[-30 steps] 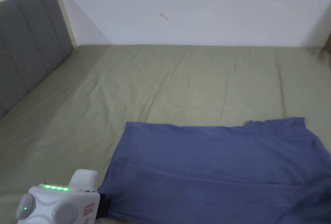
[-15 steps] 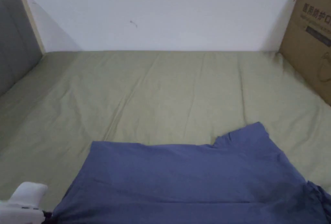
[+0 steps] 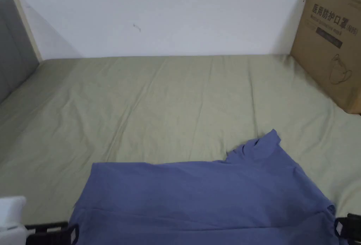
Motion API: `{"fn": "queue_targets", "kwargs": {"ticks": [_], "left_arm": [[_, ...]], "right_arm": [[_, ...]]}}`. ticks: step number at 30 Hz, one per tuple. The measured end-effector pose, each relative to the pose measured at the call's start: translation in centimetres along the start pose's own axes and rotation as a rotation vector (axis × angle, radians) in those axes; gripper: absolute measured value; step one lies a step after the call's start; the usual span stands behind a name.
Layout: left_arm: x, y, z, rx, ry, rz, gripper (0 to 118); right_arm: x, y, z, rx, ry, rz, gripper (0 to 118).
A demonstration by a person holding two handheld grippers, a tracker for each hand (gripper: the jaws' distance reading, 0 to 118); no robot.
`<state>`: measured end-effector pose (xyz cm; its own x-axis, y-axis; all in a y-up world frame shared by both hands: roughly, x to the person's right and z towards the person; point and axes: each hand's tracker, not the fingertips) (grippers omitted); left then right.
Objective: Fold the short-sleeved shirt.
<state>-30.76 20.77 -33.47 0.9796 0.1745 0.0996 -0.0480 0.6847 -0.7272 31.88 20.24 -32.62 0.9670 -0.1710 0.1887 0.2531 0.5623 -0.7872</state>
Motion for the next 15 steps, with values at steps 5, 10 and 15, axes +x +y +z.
{"fn": "queue_targets", "kwargs": {"ticks": [5, 10, 15], "left_arm": [[4.6, 1.6, 4.1, 0.380, -0.081, 0.014, 11], [7.9, 1.4, 5.5, 0.541, -0.006, -0.042, 1], [4.5, 7.6, 2.1, 0.436, -0.018, -0.014, 1]], "right_arm": [[-6.2, -0.3, 6.4, 0.462, 0.148, 0.063, 5], [-9.3, -0.6, 7.9, 0.624, 0.178, 0.008, 1], [-9.2, 1.2, 6.2, 0.554, 0.166, 0.042, 1]]}}
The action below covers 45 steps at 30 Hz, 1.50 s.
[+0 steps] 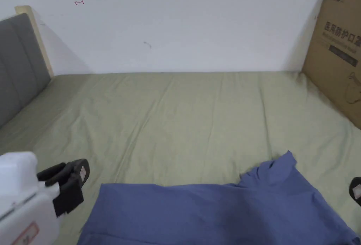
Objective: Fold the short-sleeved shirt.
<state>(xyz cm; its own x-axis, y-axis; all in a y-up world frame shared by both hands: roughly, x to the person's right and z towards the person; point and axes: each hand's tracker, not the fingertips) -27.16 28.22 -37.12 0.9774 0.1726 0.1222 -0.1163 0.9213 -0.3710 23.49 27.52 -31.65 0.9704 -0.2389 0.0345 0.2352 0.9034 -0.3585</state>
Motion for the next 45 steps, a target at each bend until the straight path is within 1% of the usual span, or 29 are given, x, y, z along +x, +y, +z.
{"fn": "queue_targets", "kwargs": {"ticks": [4, 6, 7, 8, 10, 11, 12, 14, 17, 19, 21, 22, 23, 24, 27, 29, 30, 31, 32, 34, 35, 36, 37, 39, 40, 41, 43, 44, 45], "left_arm": [[-5.8, 2.0, -12.1, -0.430, -0.065, 0.016, 1], [-8.2, 0.3, -17.2, -0.474, -0.094, -0.040, 2], [-9.1, -0.9, -19.4, -0.474, -0.054, -0.073, 4], [-9.8, -2.1, -21.1, -0.512, -0.033, -0.070, 30], [-11.4, -4.7, -24.8, -0.600, 0.009, -0.011, 108], [-12.0, -6.0, -26.3, -0.631, 0.012, 0.005, 116], [-13.1, -7.3, -27.6, -0.601, 0.013, 0.022, 110], [-13.3, -9.6, -30.0, -0.669, 0.023, 0.005, 110], [-12.8, -10.6, -29.7, -0.708, -0.007, -0.140, 118], [-11.6, -10.5, -29.7, -0.710, 0.016, -0.247, 115], [-10.2, -9.8, -28.0, -0.634, 0.011, -0.257, 86], [-9.5, -9.6, -27.2, -0.597, 0.011, -0.279, 59], [-8.9, -9.5, -26.3, -0.565, -0.005, -0.292, 13], [-7.1, -9.6, -24.9, -0.556, -0.033, -0.302, 4], [-5.2, -9.9, -23.7, -0.617, -0.034, -0.379, 4], [-5.9, -9.2, -23.8, -0.627, -0.066, -0.345, 4], [-5.8, -8.7, -23.5, -0.618, -0.050, -0.346, 4], [-6.0, -7.9, -23.0, -0.603, -0.038, -0.331, 4], [-6.7, -7.4, -22.8, -0.586, -0.044, -0.304, 4], [-7.2, -6.1, -22.0, -0.555, -0.040, -0.278, 4], [-7.3, -5.5, -21.6, -0.534, -0.013, -0.291, 4], [-7.3, -5.4, -21.3, -0.533, -0.018, -0.277, 4], [-7.3, -5.2, -21.1, -0.531, -0.022, -0.262, 4], [-7.3, -5.2, -20.8, -0.525, -0.020, -0.244, 4], [-6.9, -5.6, -20.4, -0.513, -0.012, -0.243, 4], [-6.8, -5.8, -20.4, -0.507, -0.006, -0.245, 4], [-6.9, -6.2, -20.7, -0.528, 0.001, -0.239, 4], [-6.8, -6.8, -20.7, -0.543, 0.001, -0.234, 4], [-6.8, -7.1, -20.9, -0.552, 0.006, -0.235, 4]], "right_arm": [[0.9, 0.1, -2.1, -0.050, -0.032, 0.004, 1], [1.2, -0.3, -3.3, -0.084, -0.049, -0.007, 1], [1.3, -0.5, -4.0, -0.102, -0.058, -0.011, 1], [1.4, -0.8, -4.7, -0.120, -0.067, -0.012, 1], [1.3, -1.4, -6.0, -0.163, -0.081, -0.006, 1], [1.3, -1.8, -6.5, -0.180, -0.084, 0.001, 1], [1.3, -2.0, -7.0, -0.196, -0.084, 0.010, 1], [1.1, -2.6, -7.9, -0.228, -0.082, 0.031, 1], [0.8, -3.3, -9.2, -0.265, -0.084, 0.073, 1], [0.7, -3.6, -10.0, -0.285, -0.079, 0.090, 1], [1.3, -4.2, -10.5, -0.290, -0.073, 0.088, 1], [1.6, -4.3, -10.8, -0.292, -0.063, 0.085, 1], [1.7, -4.1, -11.0, -0.291, -0.052, 0.078, 1], [1.8, -3.8, -11.4, -0.288, -0.040, 0.069, 1], [3.0, -1.9, -14.0, -0.302, 0.055, 0.017, 1], [4.2, 0.3, -17.8, -0.314, 0.032, 0.029, 2], [4.9, 1.3, -20.2, -0.354, 0.028, 0.043, 21], [5.7, 2.1, -23.1, -0.438, 0.011, 0.059, 66], [6.4, 2.5, -25.4, -0.483, -0.007, 0.067, 118], [8.3, 2.3, -30.8, -0.626, -0.053, 0.067, 116], [8.9, 2.9, -32.2, -0.642, -0.028, 0.070, 116], [9.6, 3.1, -34.3, -0.692, -0.146, 0.078, 116], [10.4, 1.0, -36.5, -0.739, -0.200, 0.065, 116], [11.2, 0.1, -39.1, -0.815, -0.233, 0.046, 116], [11.3, -0.4, -40.1, -0.838, -0.225, 0.064, 115], [11.4, -1.6, -40.6, -0.852, -0.246, 0.091, 110], [10.5, -2.8, -40.9, -0.890, -0.228, 0.162, 78], [9.8, -2.8, -40.6, -0.848, -0.266, 0.199, 75], [8.7, -2.4, -39.4, -0.811, -0.251, 0.219, 59]]}}
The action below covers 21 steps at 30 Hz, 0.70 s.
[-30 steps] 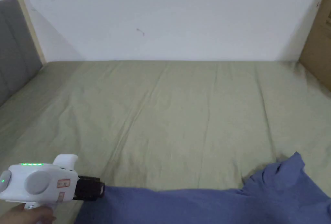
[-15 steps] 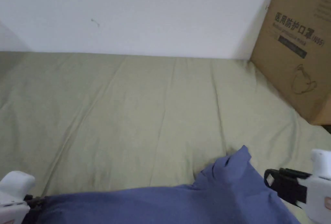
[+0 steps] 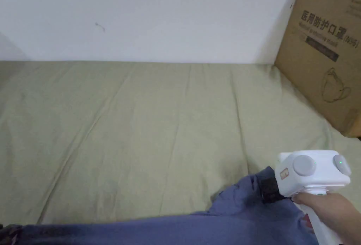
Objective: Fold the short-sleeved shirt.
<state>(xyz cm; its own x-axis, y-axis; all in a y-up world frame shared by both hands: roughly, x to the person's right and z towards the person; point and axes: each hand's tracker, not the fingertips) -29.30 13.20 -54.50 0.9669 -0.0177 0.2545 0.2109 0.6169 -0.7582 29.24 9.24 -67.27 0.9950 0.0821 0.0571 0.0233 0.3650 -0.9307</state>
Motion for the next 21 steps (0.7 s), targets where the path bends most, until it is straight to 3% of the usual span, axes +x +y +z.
{"fn": "queue_targets", "kwargs": {"ticks": [1, 2, 6, 10, 13, 21], "left_arm": [[0.0, -0.2, -0.2, -0.006, 0.002, -0.001, 4], [-0.1, -0.3, -0.4, -0.011, 0.004, 0.001, 4], [-0.1, -0.6, -0.3, 0.019, 0.039, 0.070, 4], [-0.1, 1.0, 1.0, 0.102, 0.044, 0.112, 4], [-0.3, 3.2, 1.7, 0.138, 0.062, 0.131, 4], [-0.6, 6.6, 4.9, 0.263, 0.008, 0.157, 4]], "right_arm": [[-0.4, -0.2, 0.7, 0.013, 0.050, 0.018, 37], [-0.7, -0.6, 1.6, 0.041, 0.073, 0.045, 1], [-0.4, -2.8, 5.8, 0.163, 0.108, 0.045, 1], [0.9, -2.9, 9.6, 0.323, 0.035, -0.062, 1], [1.8, -2.1, 11.4, 0.398, -0.019, -0.074, 1], [3.6, -3.9, 16.1, 0.467, 0.077, -0.274, 1]]}}
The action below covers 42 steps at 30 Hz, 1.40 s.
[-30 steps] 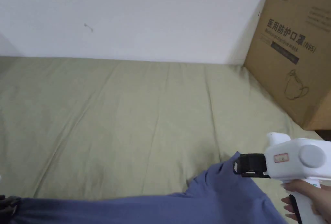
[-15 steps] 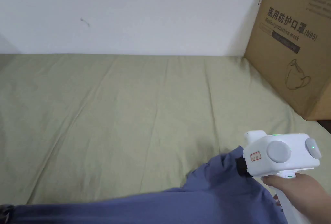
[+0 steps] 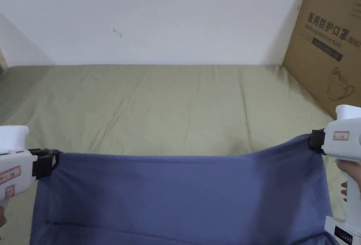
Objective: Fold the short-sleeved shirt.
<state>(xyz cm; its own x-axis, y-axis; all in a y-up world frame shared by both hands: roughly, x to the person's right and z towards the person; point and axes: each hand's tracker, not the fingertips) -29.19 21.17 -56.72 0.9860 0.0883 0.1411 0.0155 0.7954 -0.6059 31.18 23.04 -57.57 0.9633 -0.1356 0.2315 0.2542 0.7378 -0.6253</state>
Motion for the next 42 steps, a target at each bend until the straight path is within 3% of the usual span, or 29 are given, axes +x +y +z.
{"fn": "queue_targets", "kwargs": {"ticks": [7, 10, 13, 16, 17, 18, 19, 20, 21, 26, 31, 32, 33, 34, 35, 37, 42], "left_arm": [[-1.1, -7.7, 5.5, -0.093, -0.073, 0.008, 4], [-1.9, -13.3, 8.0, -0.181, -0.102, 0.071, 4], [-1.5, -17.7, 8.3, -0.288, -0.116, 0.044, 4], [-1.2, -19.6, 7.9, -0.288, -0.106, 0.121, 6], [-1.3, -19.7, 8.0, -0.248, -0.100, 0.147, 20], [-1.3, -19.4, 8.2, -0.213, -0.095, 0.157, 45], [-1.3, -18.6, 8.8, -0.186, -0.073, 0.153, 82], [-1.2, -18.1, 9.1, -0.174, -0.065, 0.142, 118], [-1.1, -17.3, 9.7, -0.160, -0.056, 0.127, 114], [2.0, -12.6, 15.6, 0.074, -0.098, 0.062, 114], [8.5, -11.0, 22.0, 0.443, 0.020, -0.032, 99], [9.8, -11.2, 23.1, 0.533, 0.040, -0.045, 64], [11.0, -11.2, 24.0, 0.596, 0.063, -0.055, 26], [11.1, -11.7, 24.0, 0.649, 0.099, -0.056, 0], [11.7, -11.8, 24.5, 0.685, 0.119, -0.053, 0], [11.7, -11.9, 25.0, 0.726, 0.073, 0.004, 0], [13.9, -11.4, 24.9, 0.681, 0.103, -0.040, 0]], "right_arm": [[4.6, -11.4, 9.4, -0.092, 0.070, -0.081, 1], [6.3, -17.7, 12.9, -0.165, 0.072, -0.066, 1], [7.1, -22.1, 12.9, -0.225, 0.024, -0.024, 1], [8.4, -24.0, 10.3, -0.201, -0.001, -0.083, 3], [8.3, -24.0, 10.0, -0.170, -0.007, -0.102, 14], [8.0, -23.7, 10.0, -0.128, 0.003, -0.091, 34], [7.8, -23.0, 10.3, -0.084, -0.006, -0.053, 65], [7.5, -22.4, 10.4, -0.073, -0.021, -0.022, 107], [7.0, -21.4, 10.8, -0.070, -0.030, 0.016, 118], [2.9, -17.4, 16.6, 0.175, 0.049, 0.137, 118], [-3.3, -17.1, 24.2, 0.560, 0.121, 0.109, 111], [-4.4, -17.4, 25.3, 0.640, 0.123, 0.112, 82], [-5.3, -17.9, 26.0, 0.717, 0.087, 0.123, 38], [-6.2, -18.1, 26.5, 0.764, 0.038, 0.123, 0], [-6.9, -18.3, 26.8, 0.798, 0.023, 0.108, 0], [-7.0, -18.2, 27.2, 0.776, 0.116, 0.103, 0], [-7.6, -18.0, 27.5, 0.764, 0.067, 0.154, 0]]}}
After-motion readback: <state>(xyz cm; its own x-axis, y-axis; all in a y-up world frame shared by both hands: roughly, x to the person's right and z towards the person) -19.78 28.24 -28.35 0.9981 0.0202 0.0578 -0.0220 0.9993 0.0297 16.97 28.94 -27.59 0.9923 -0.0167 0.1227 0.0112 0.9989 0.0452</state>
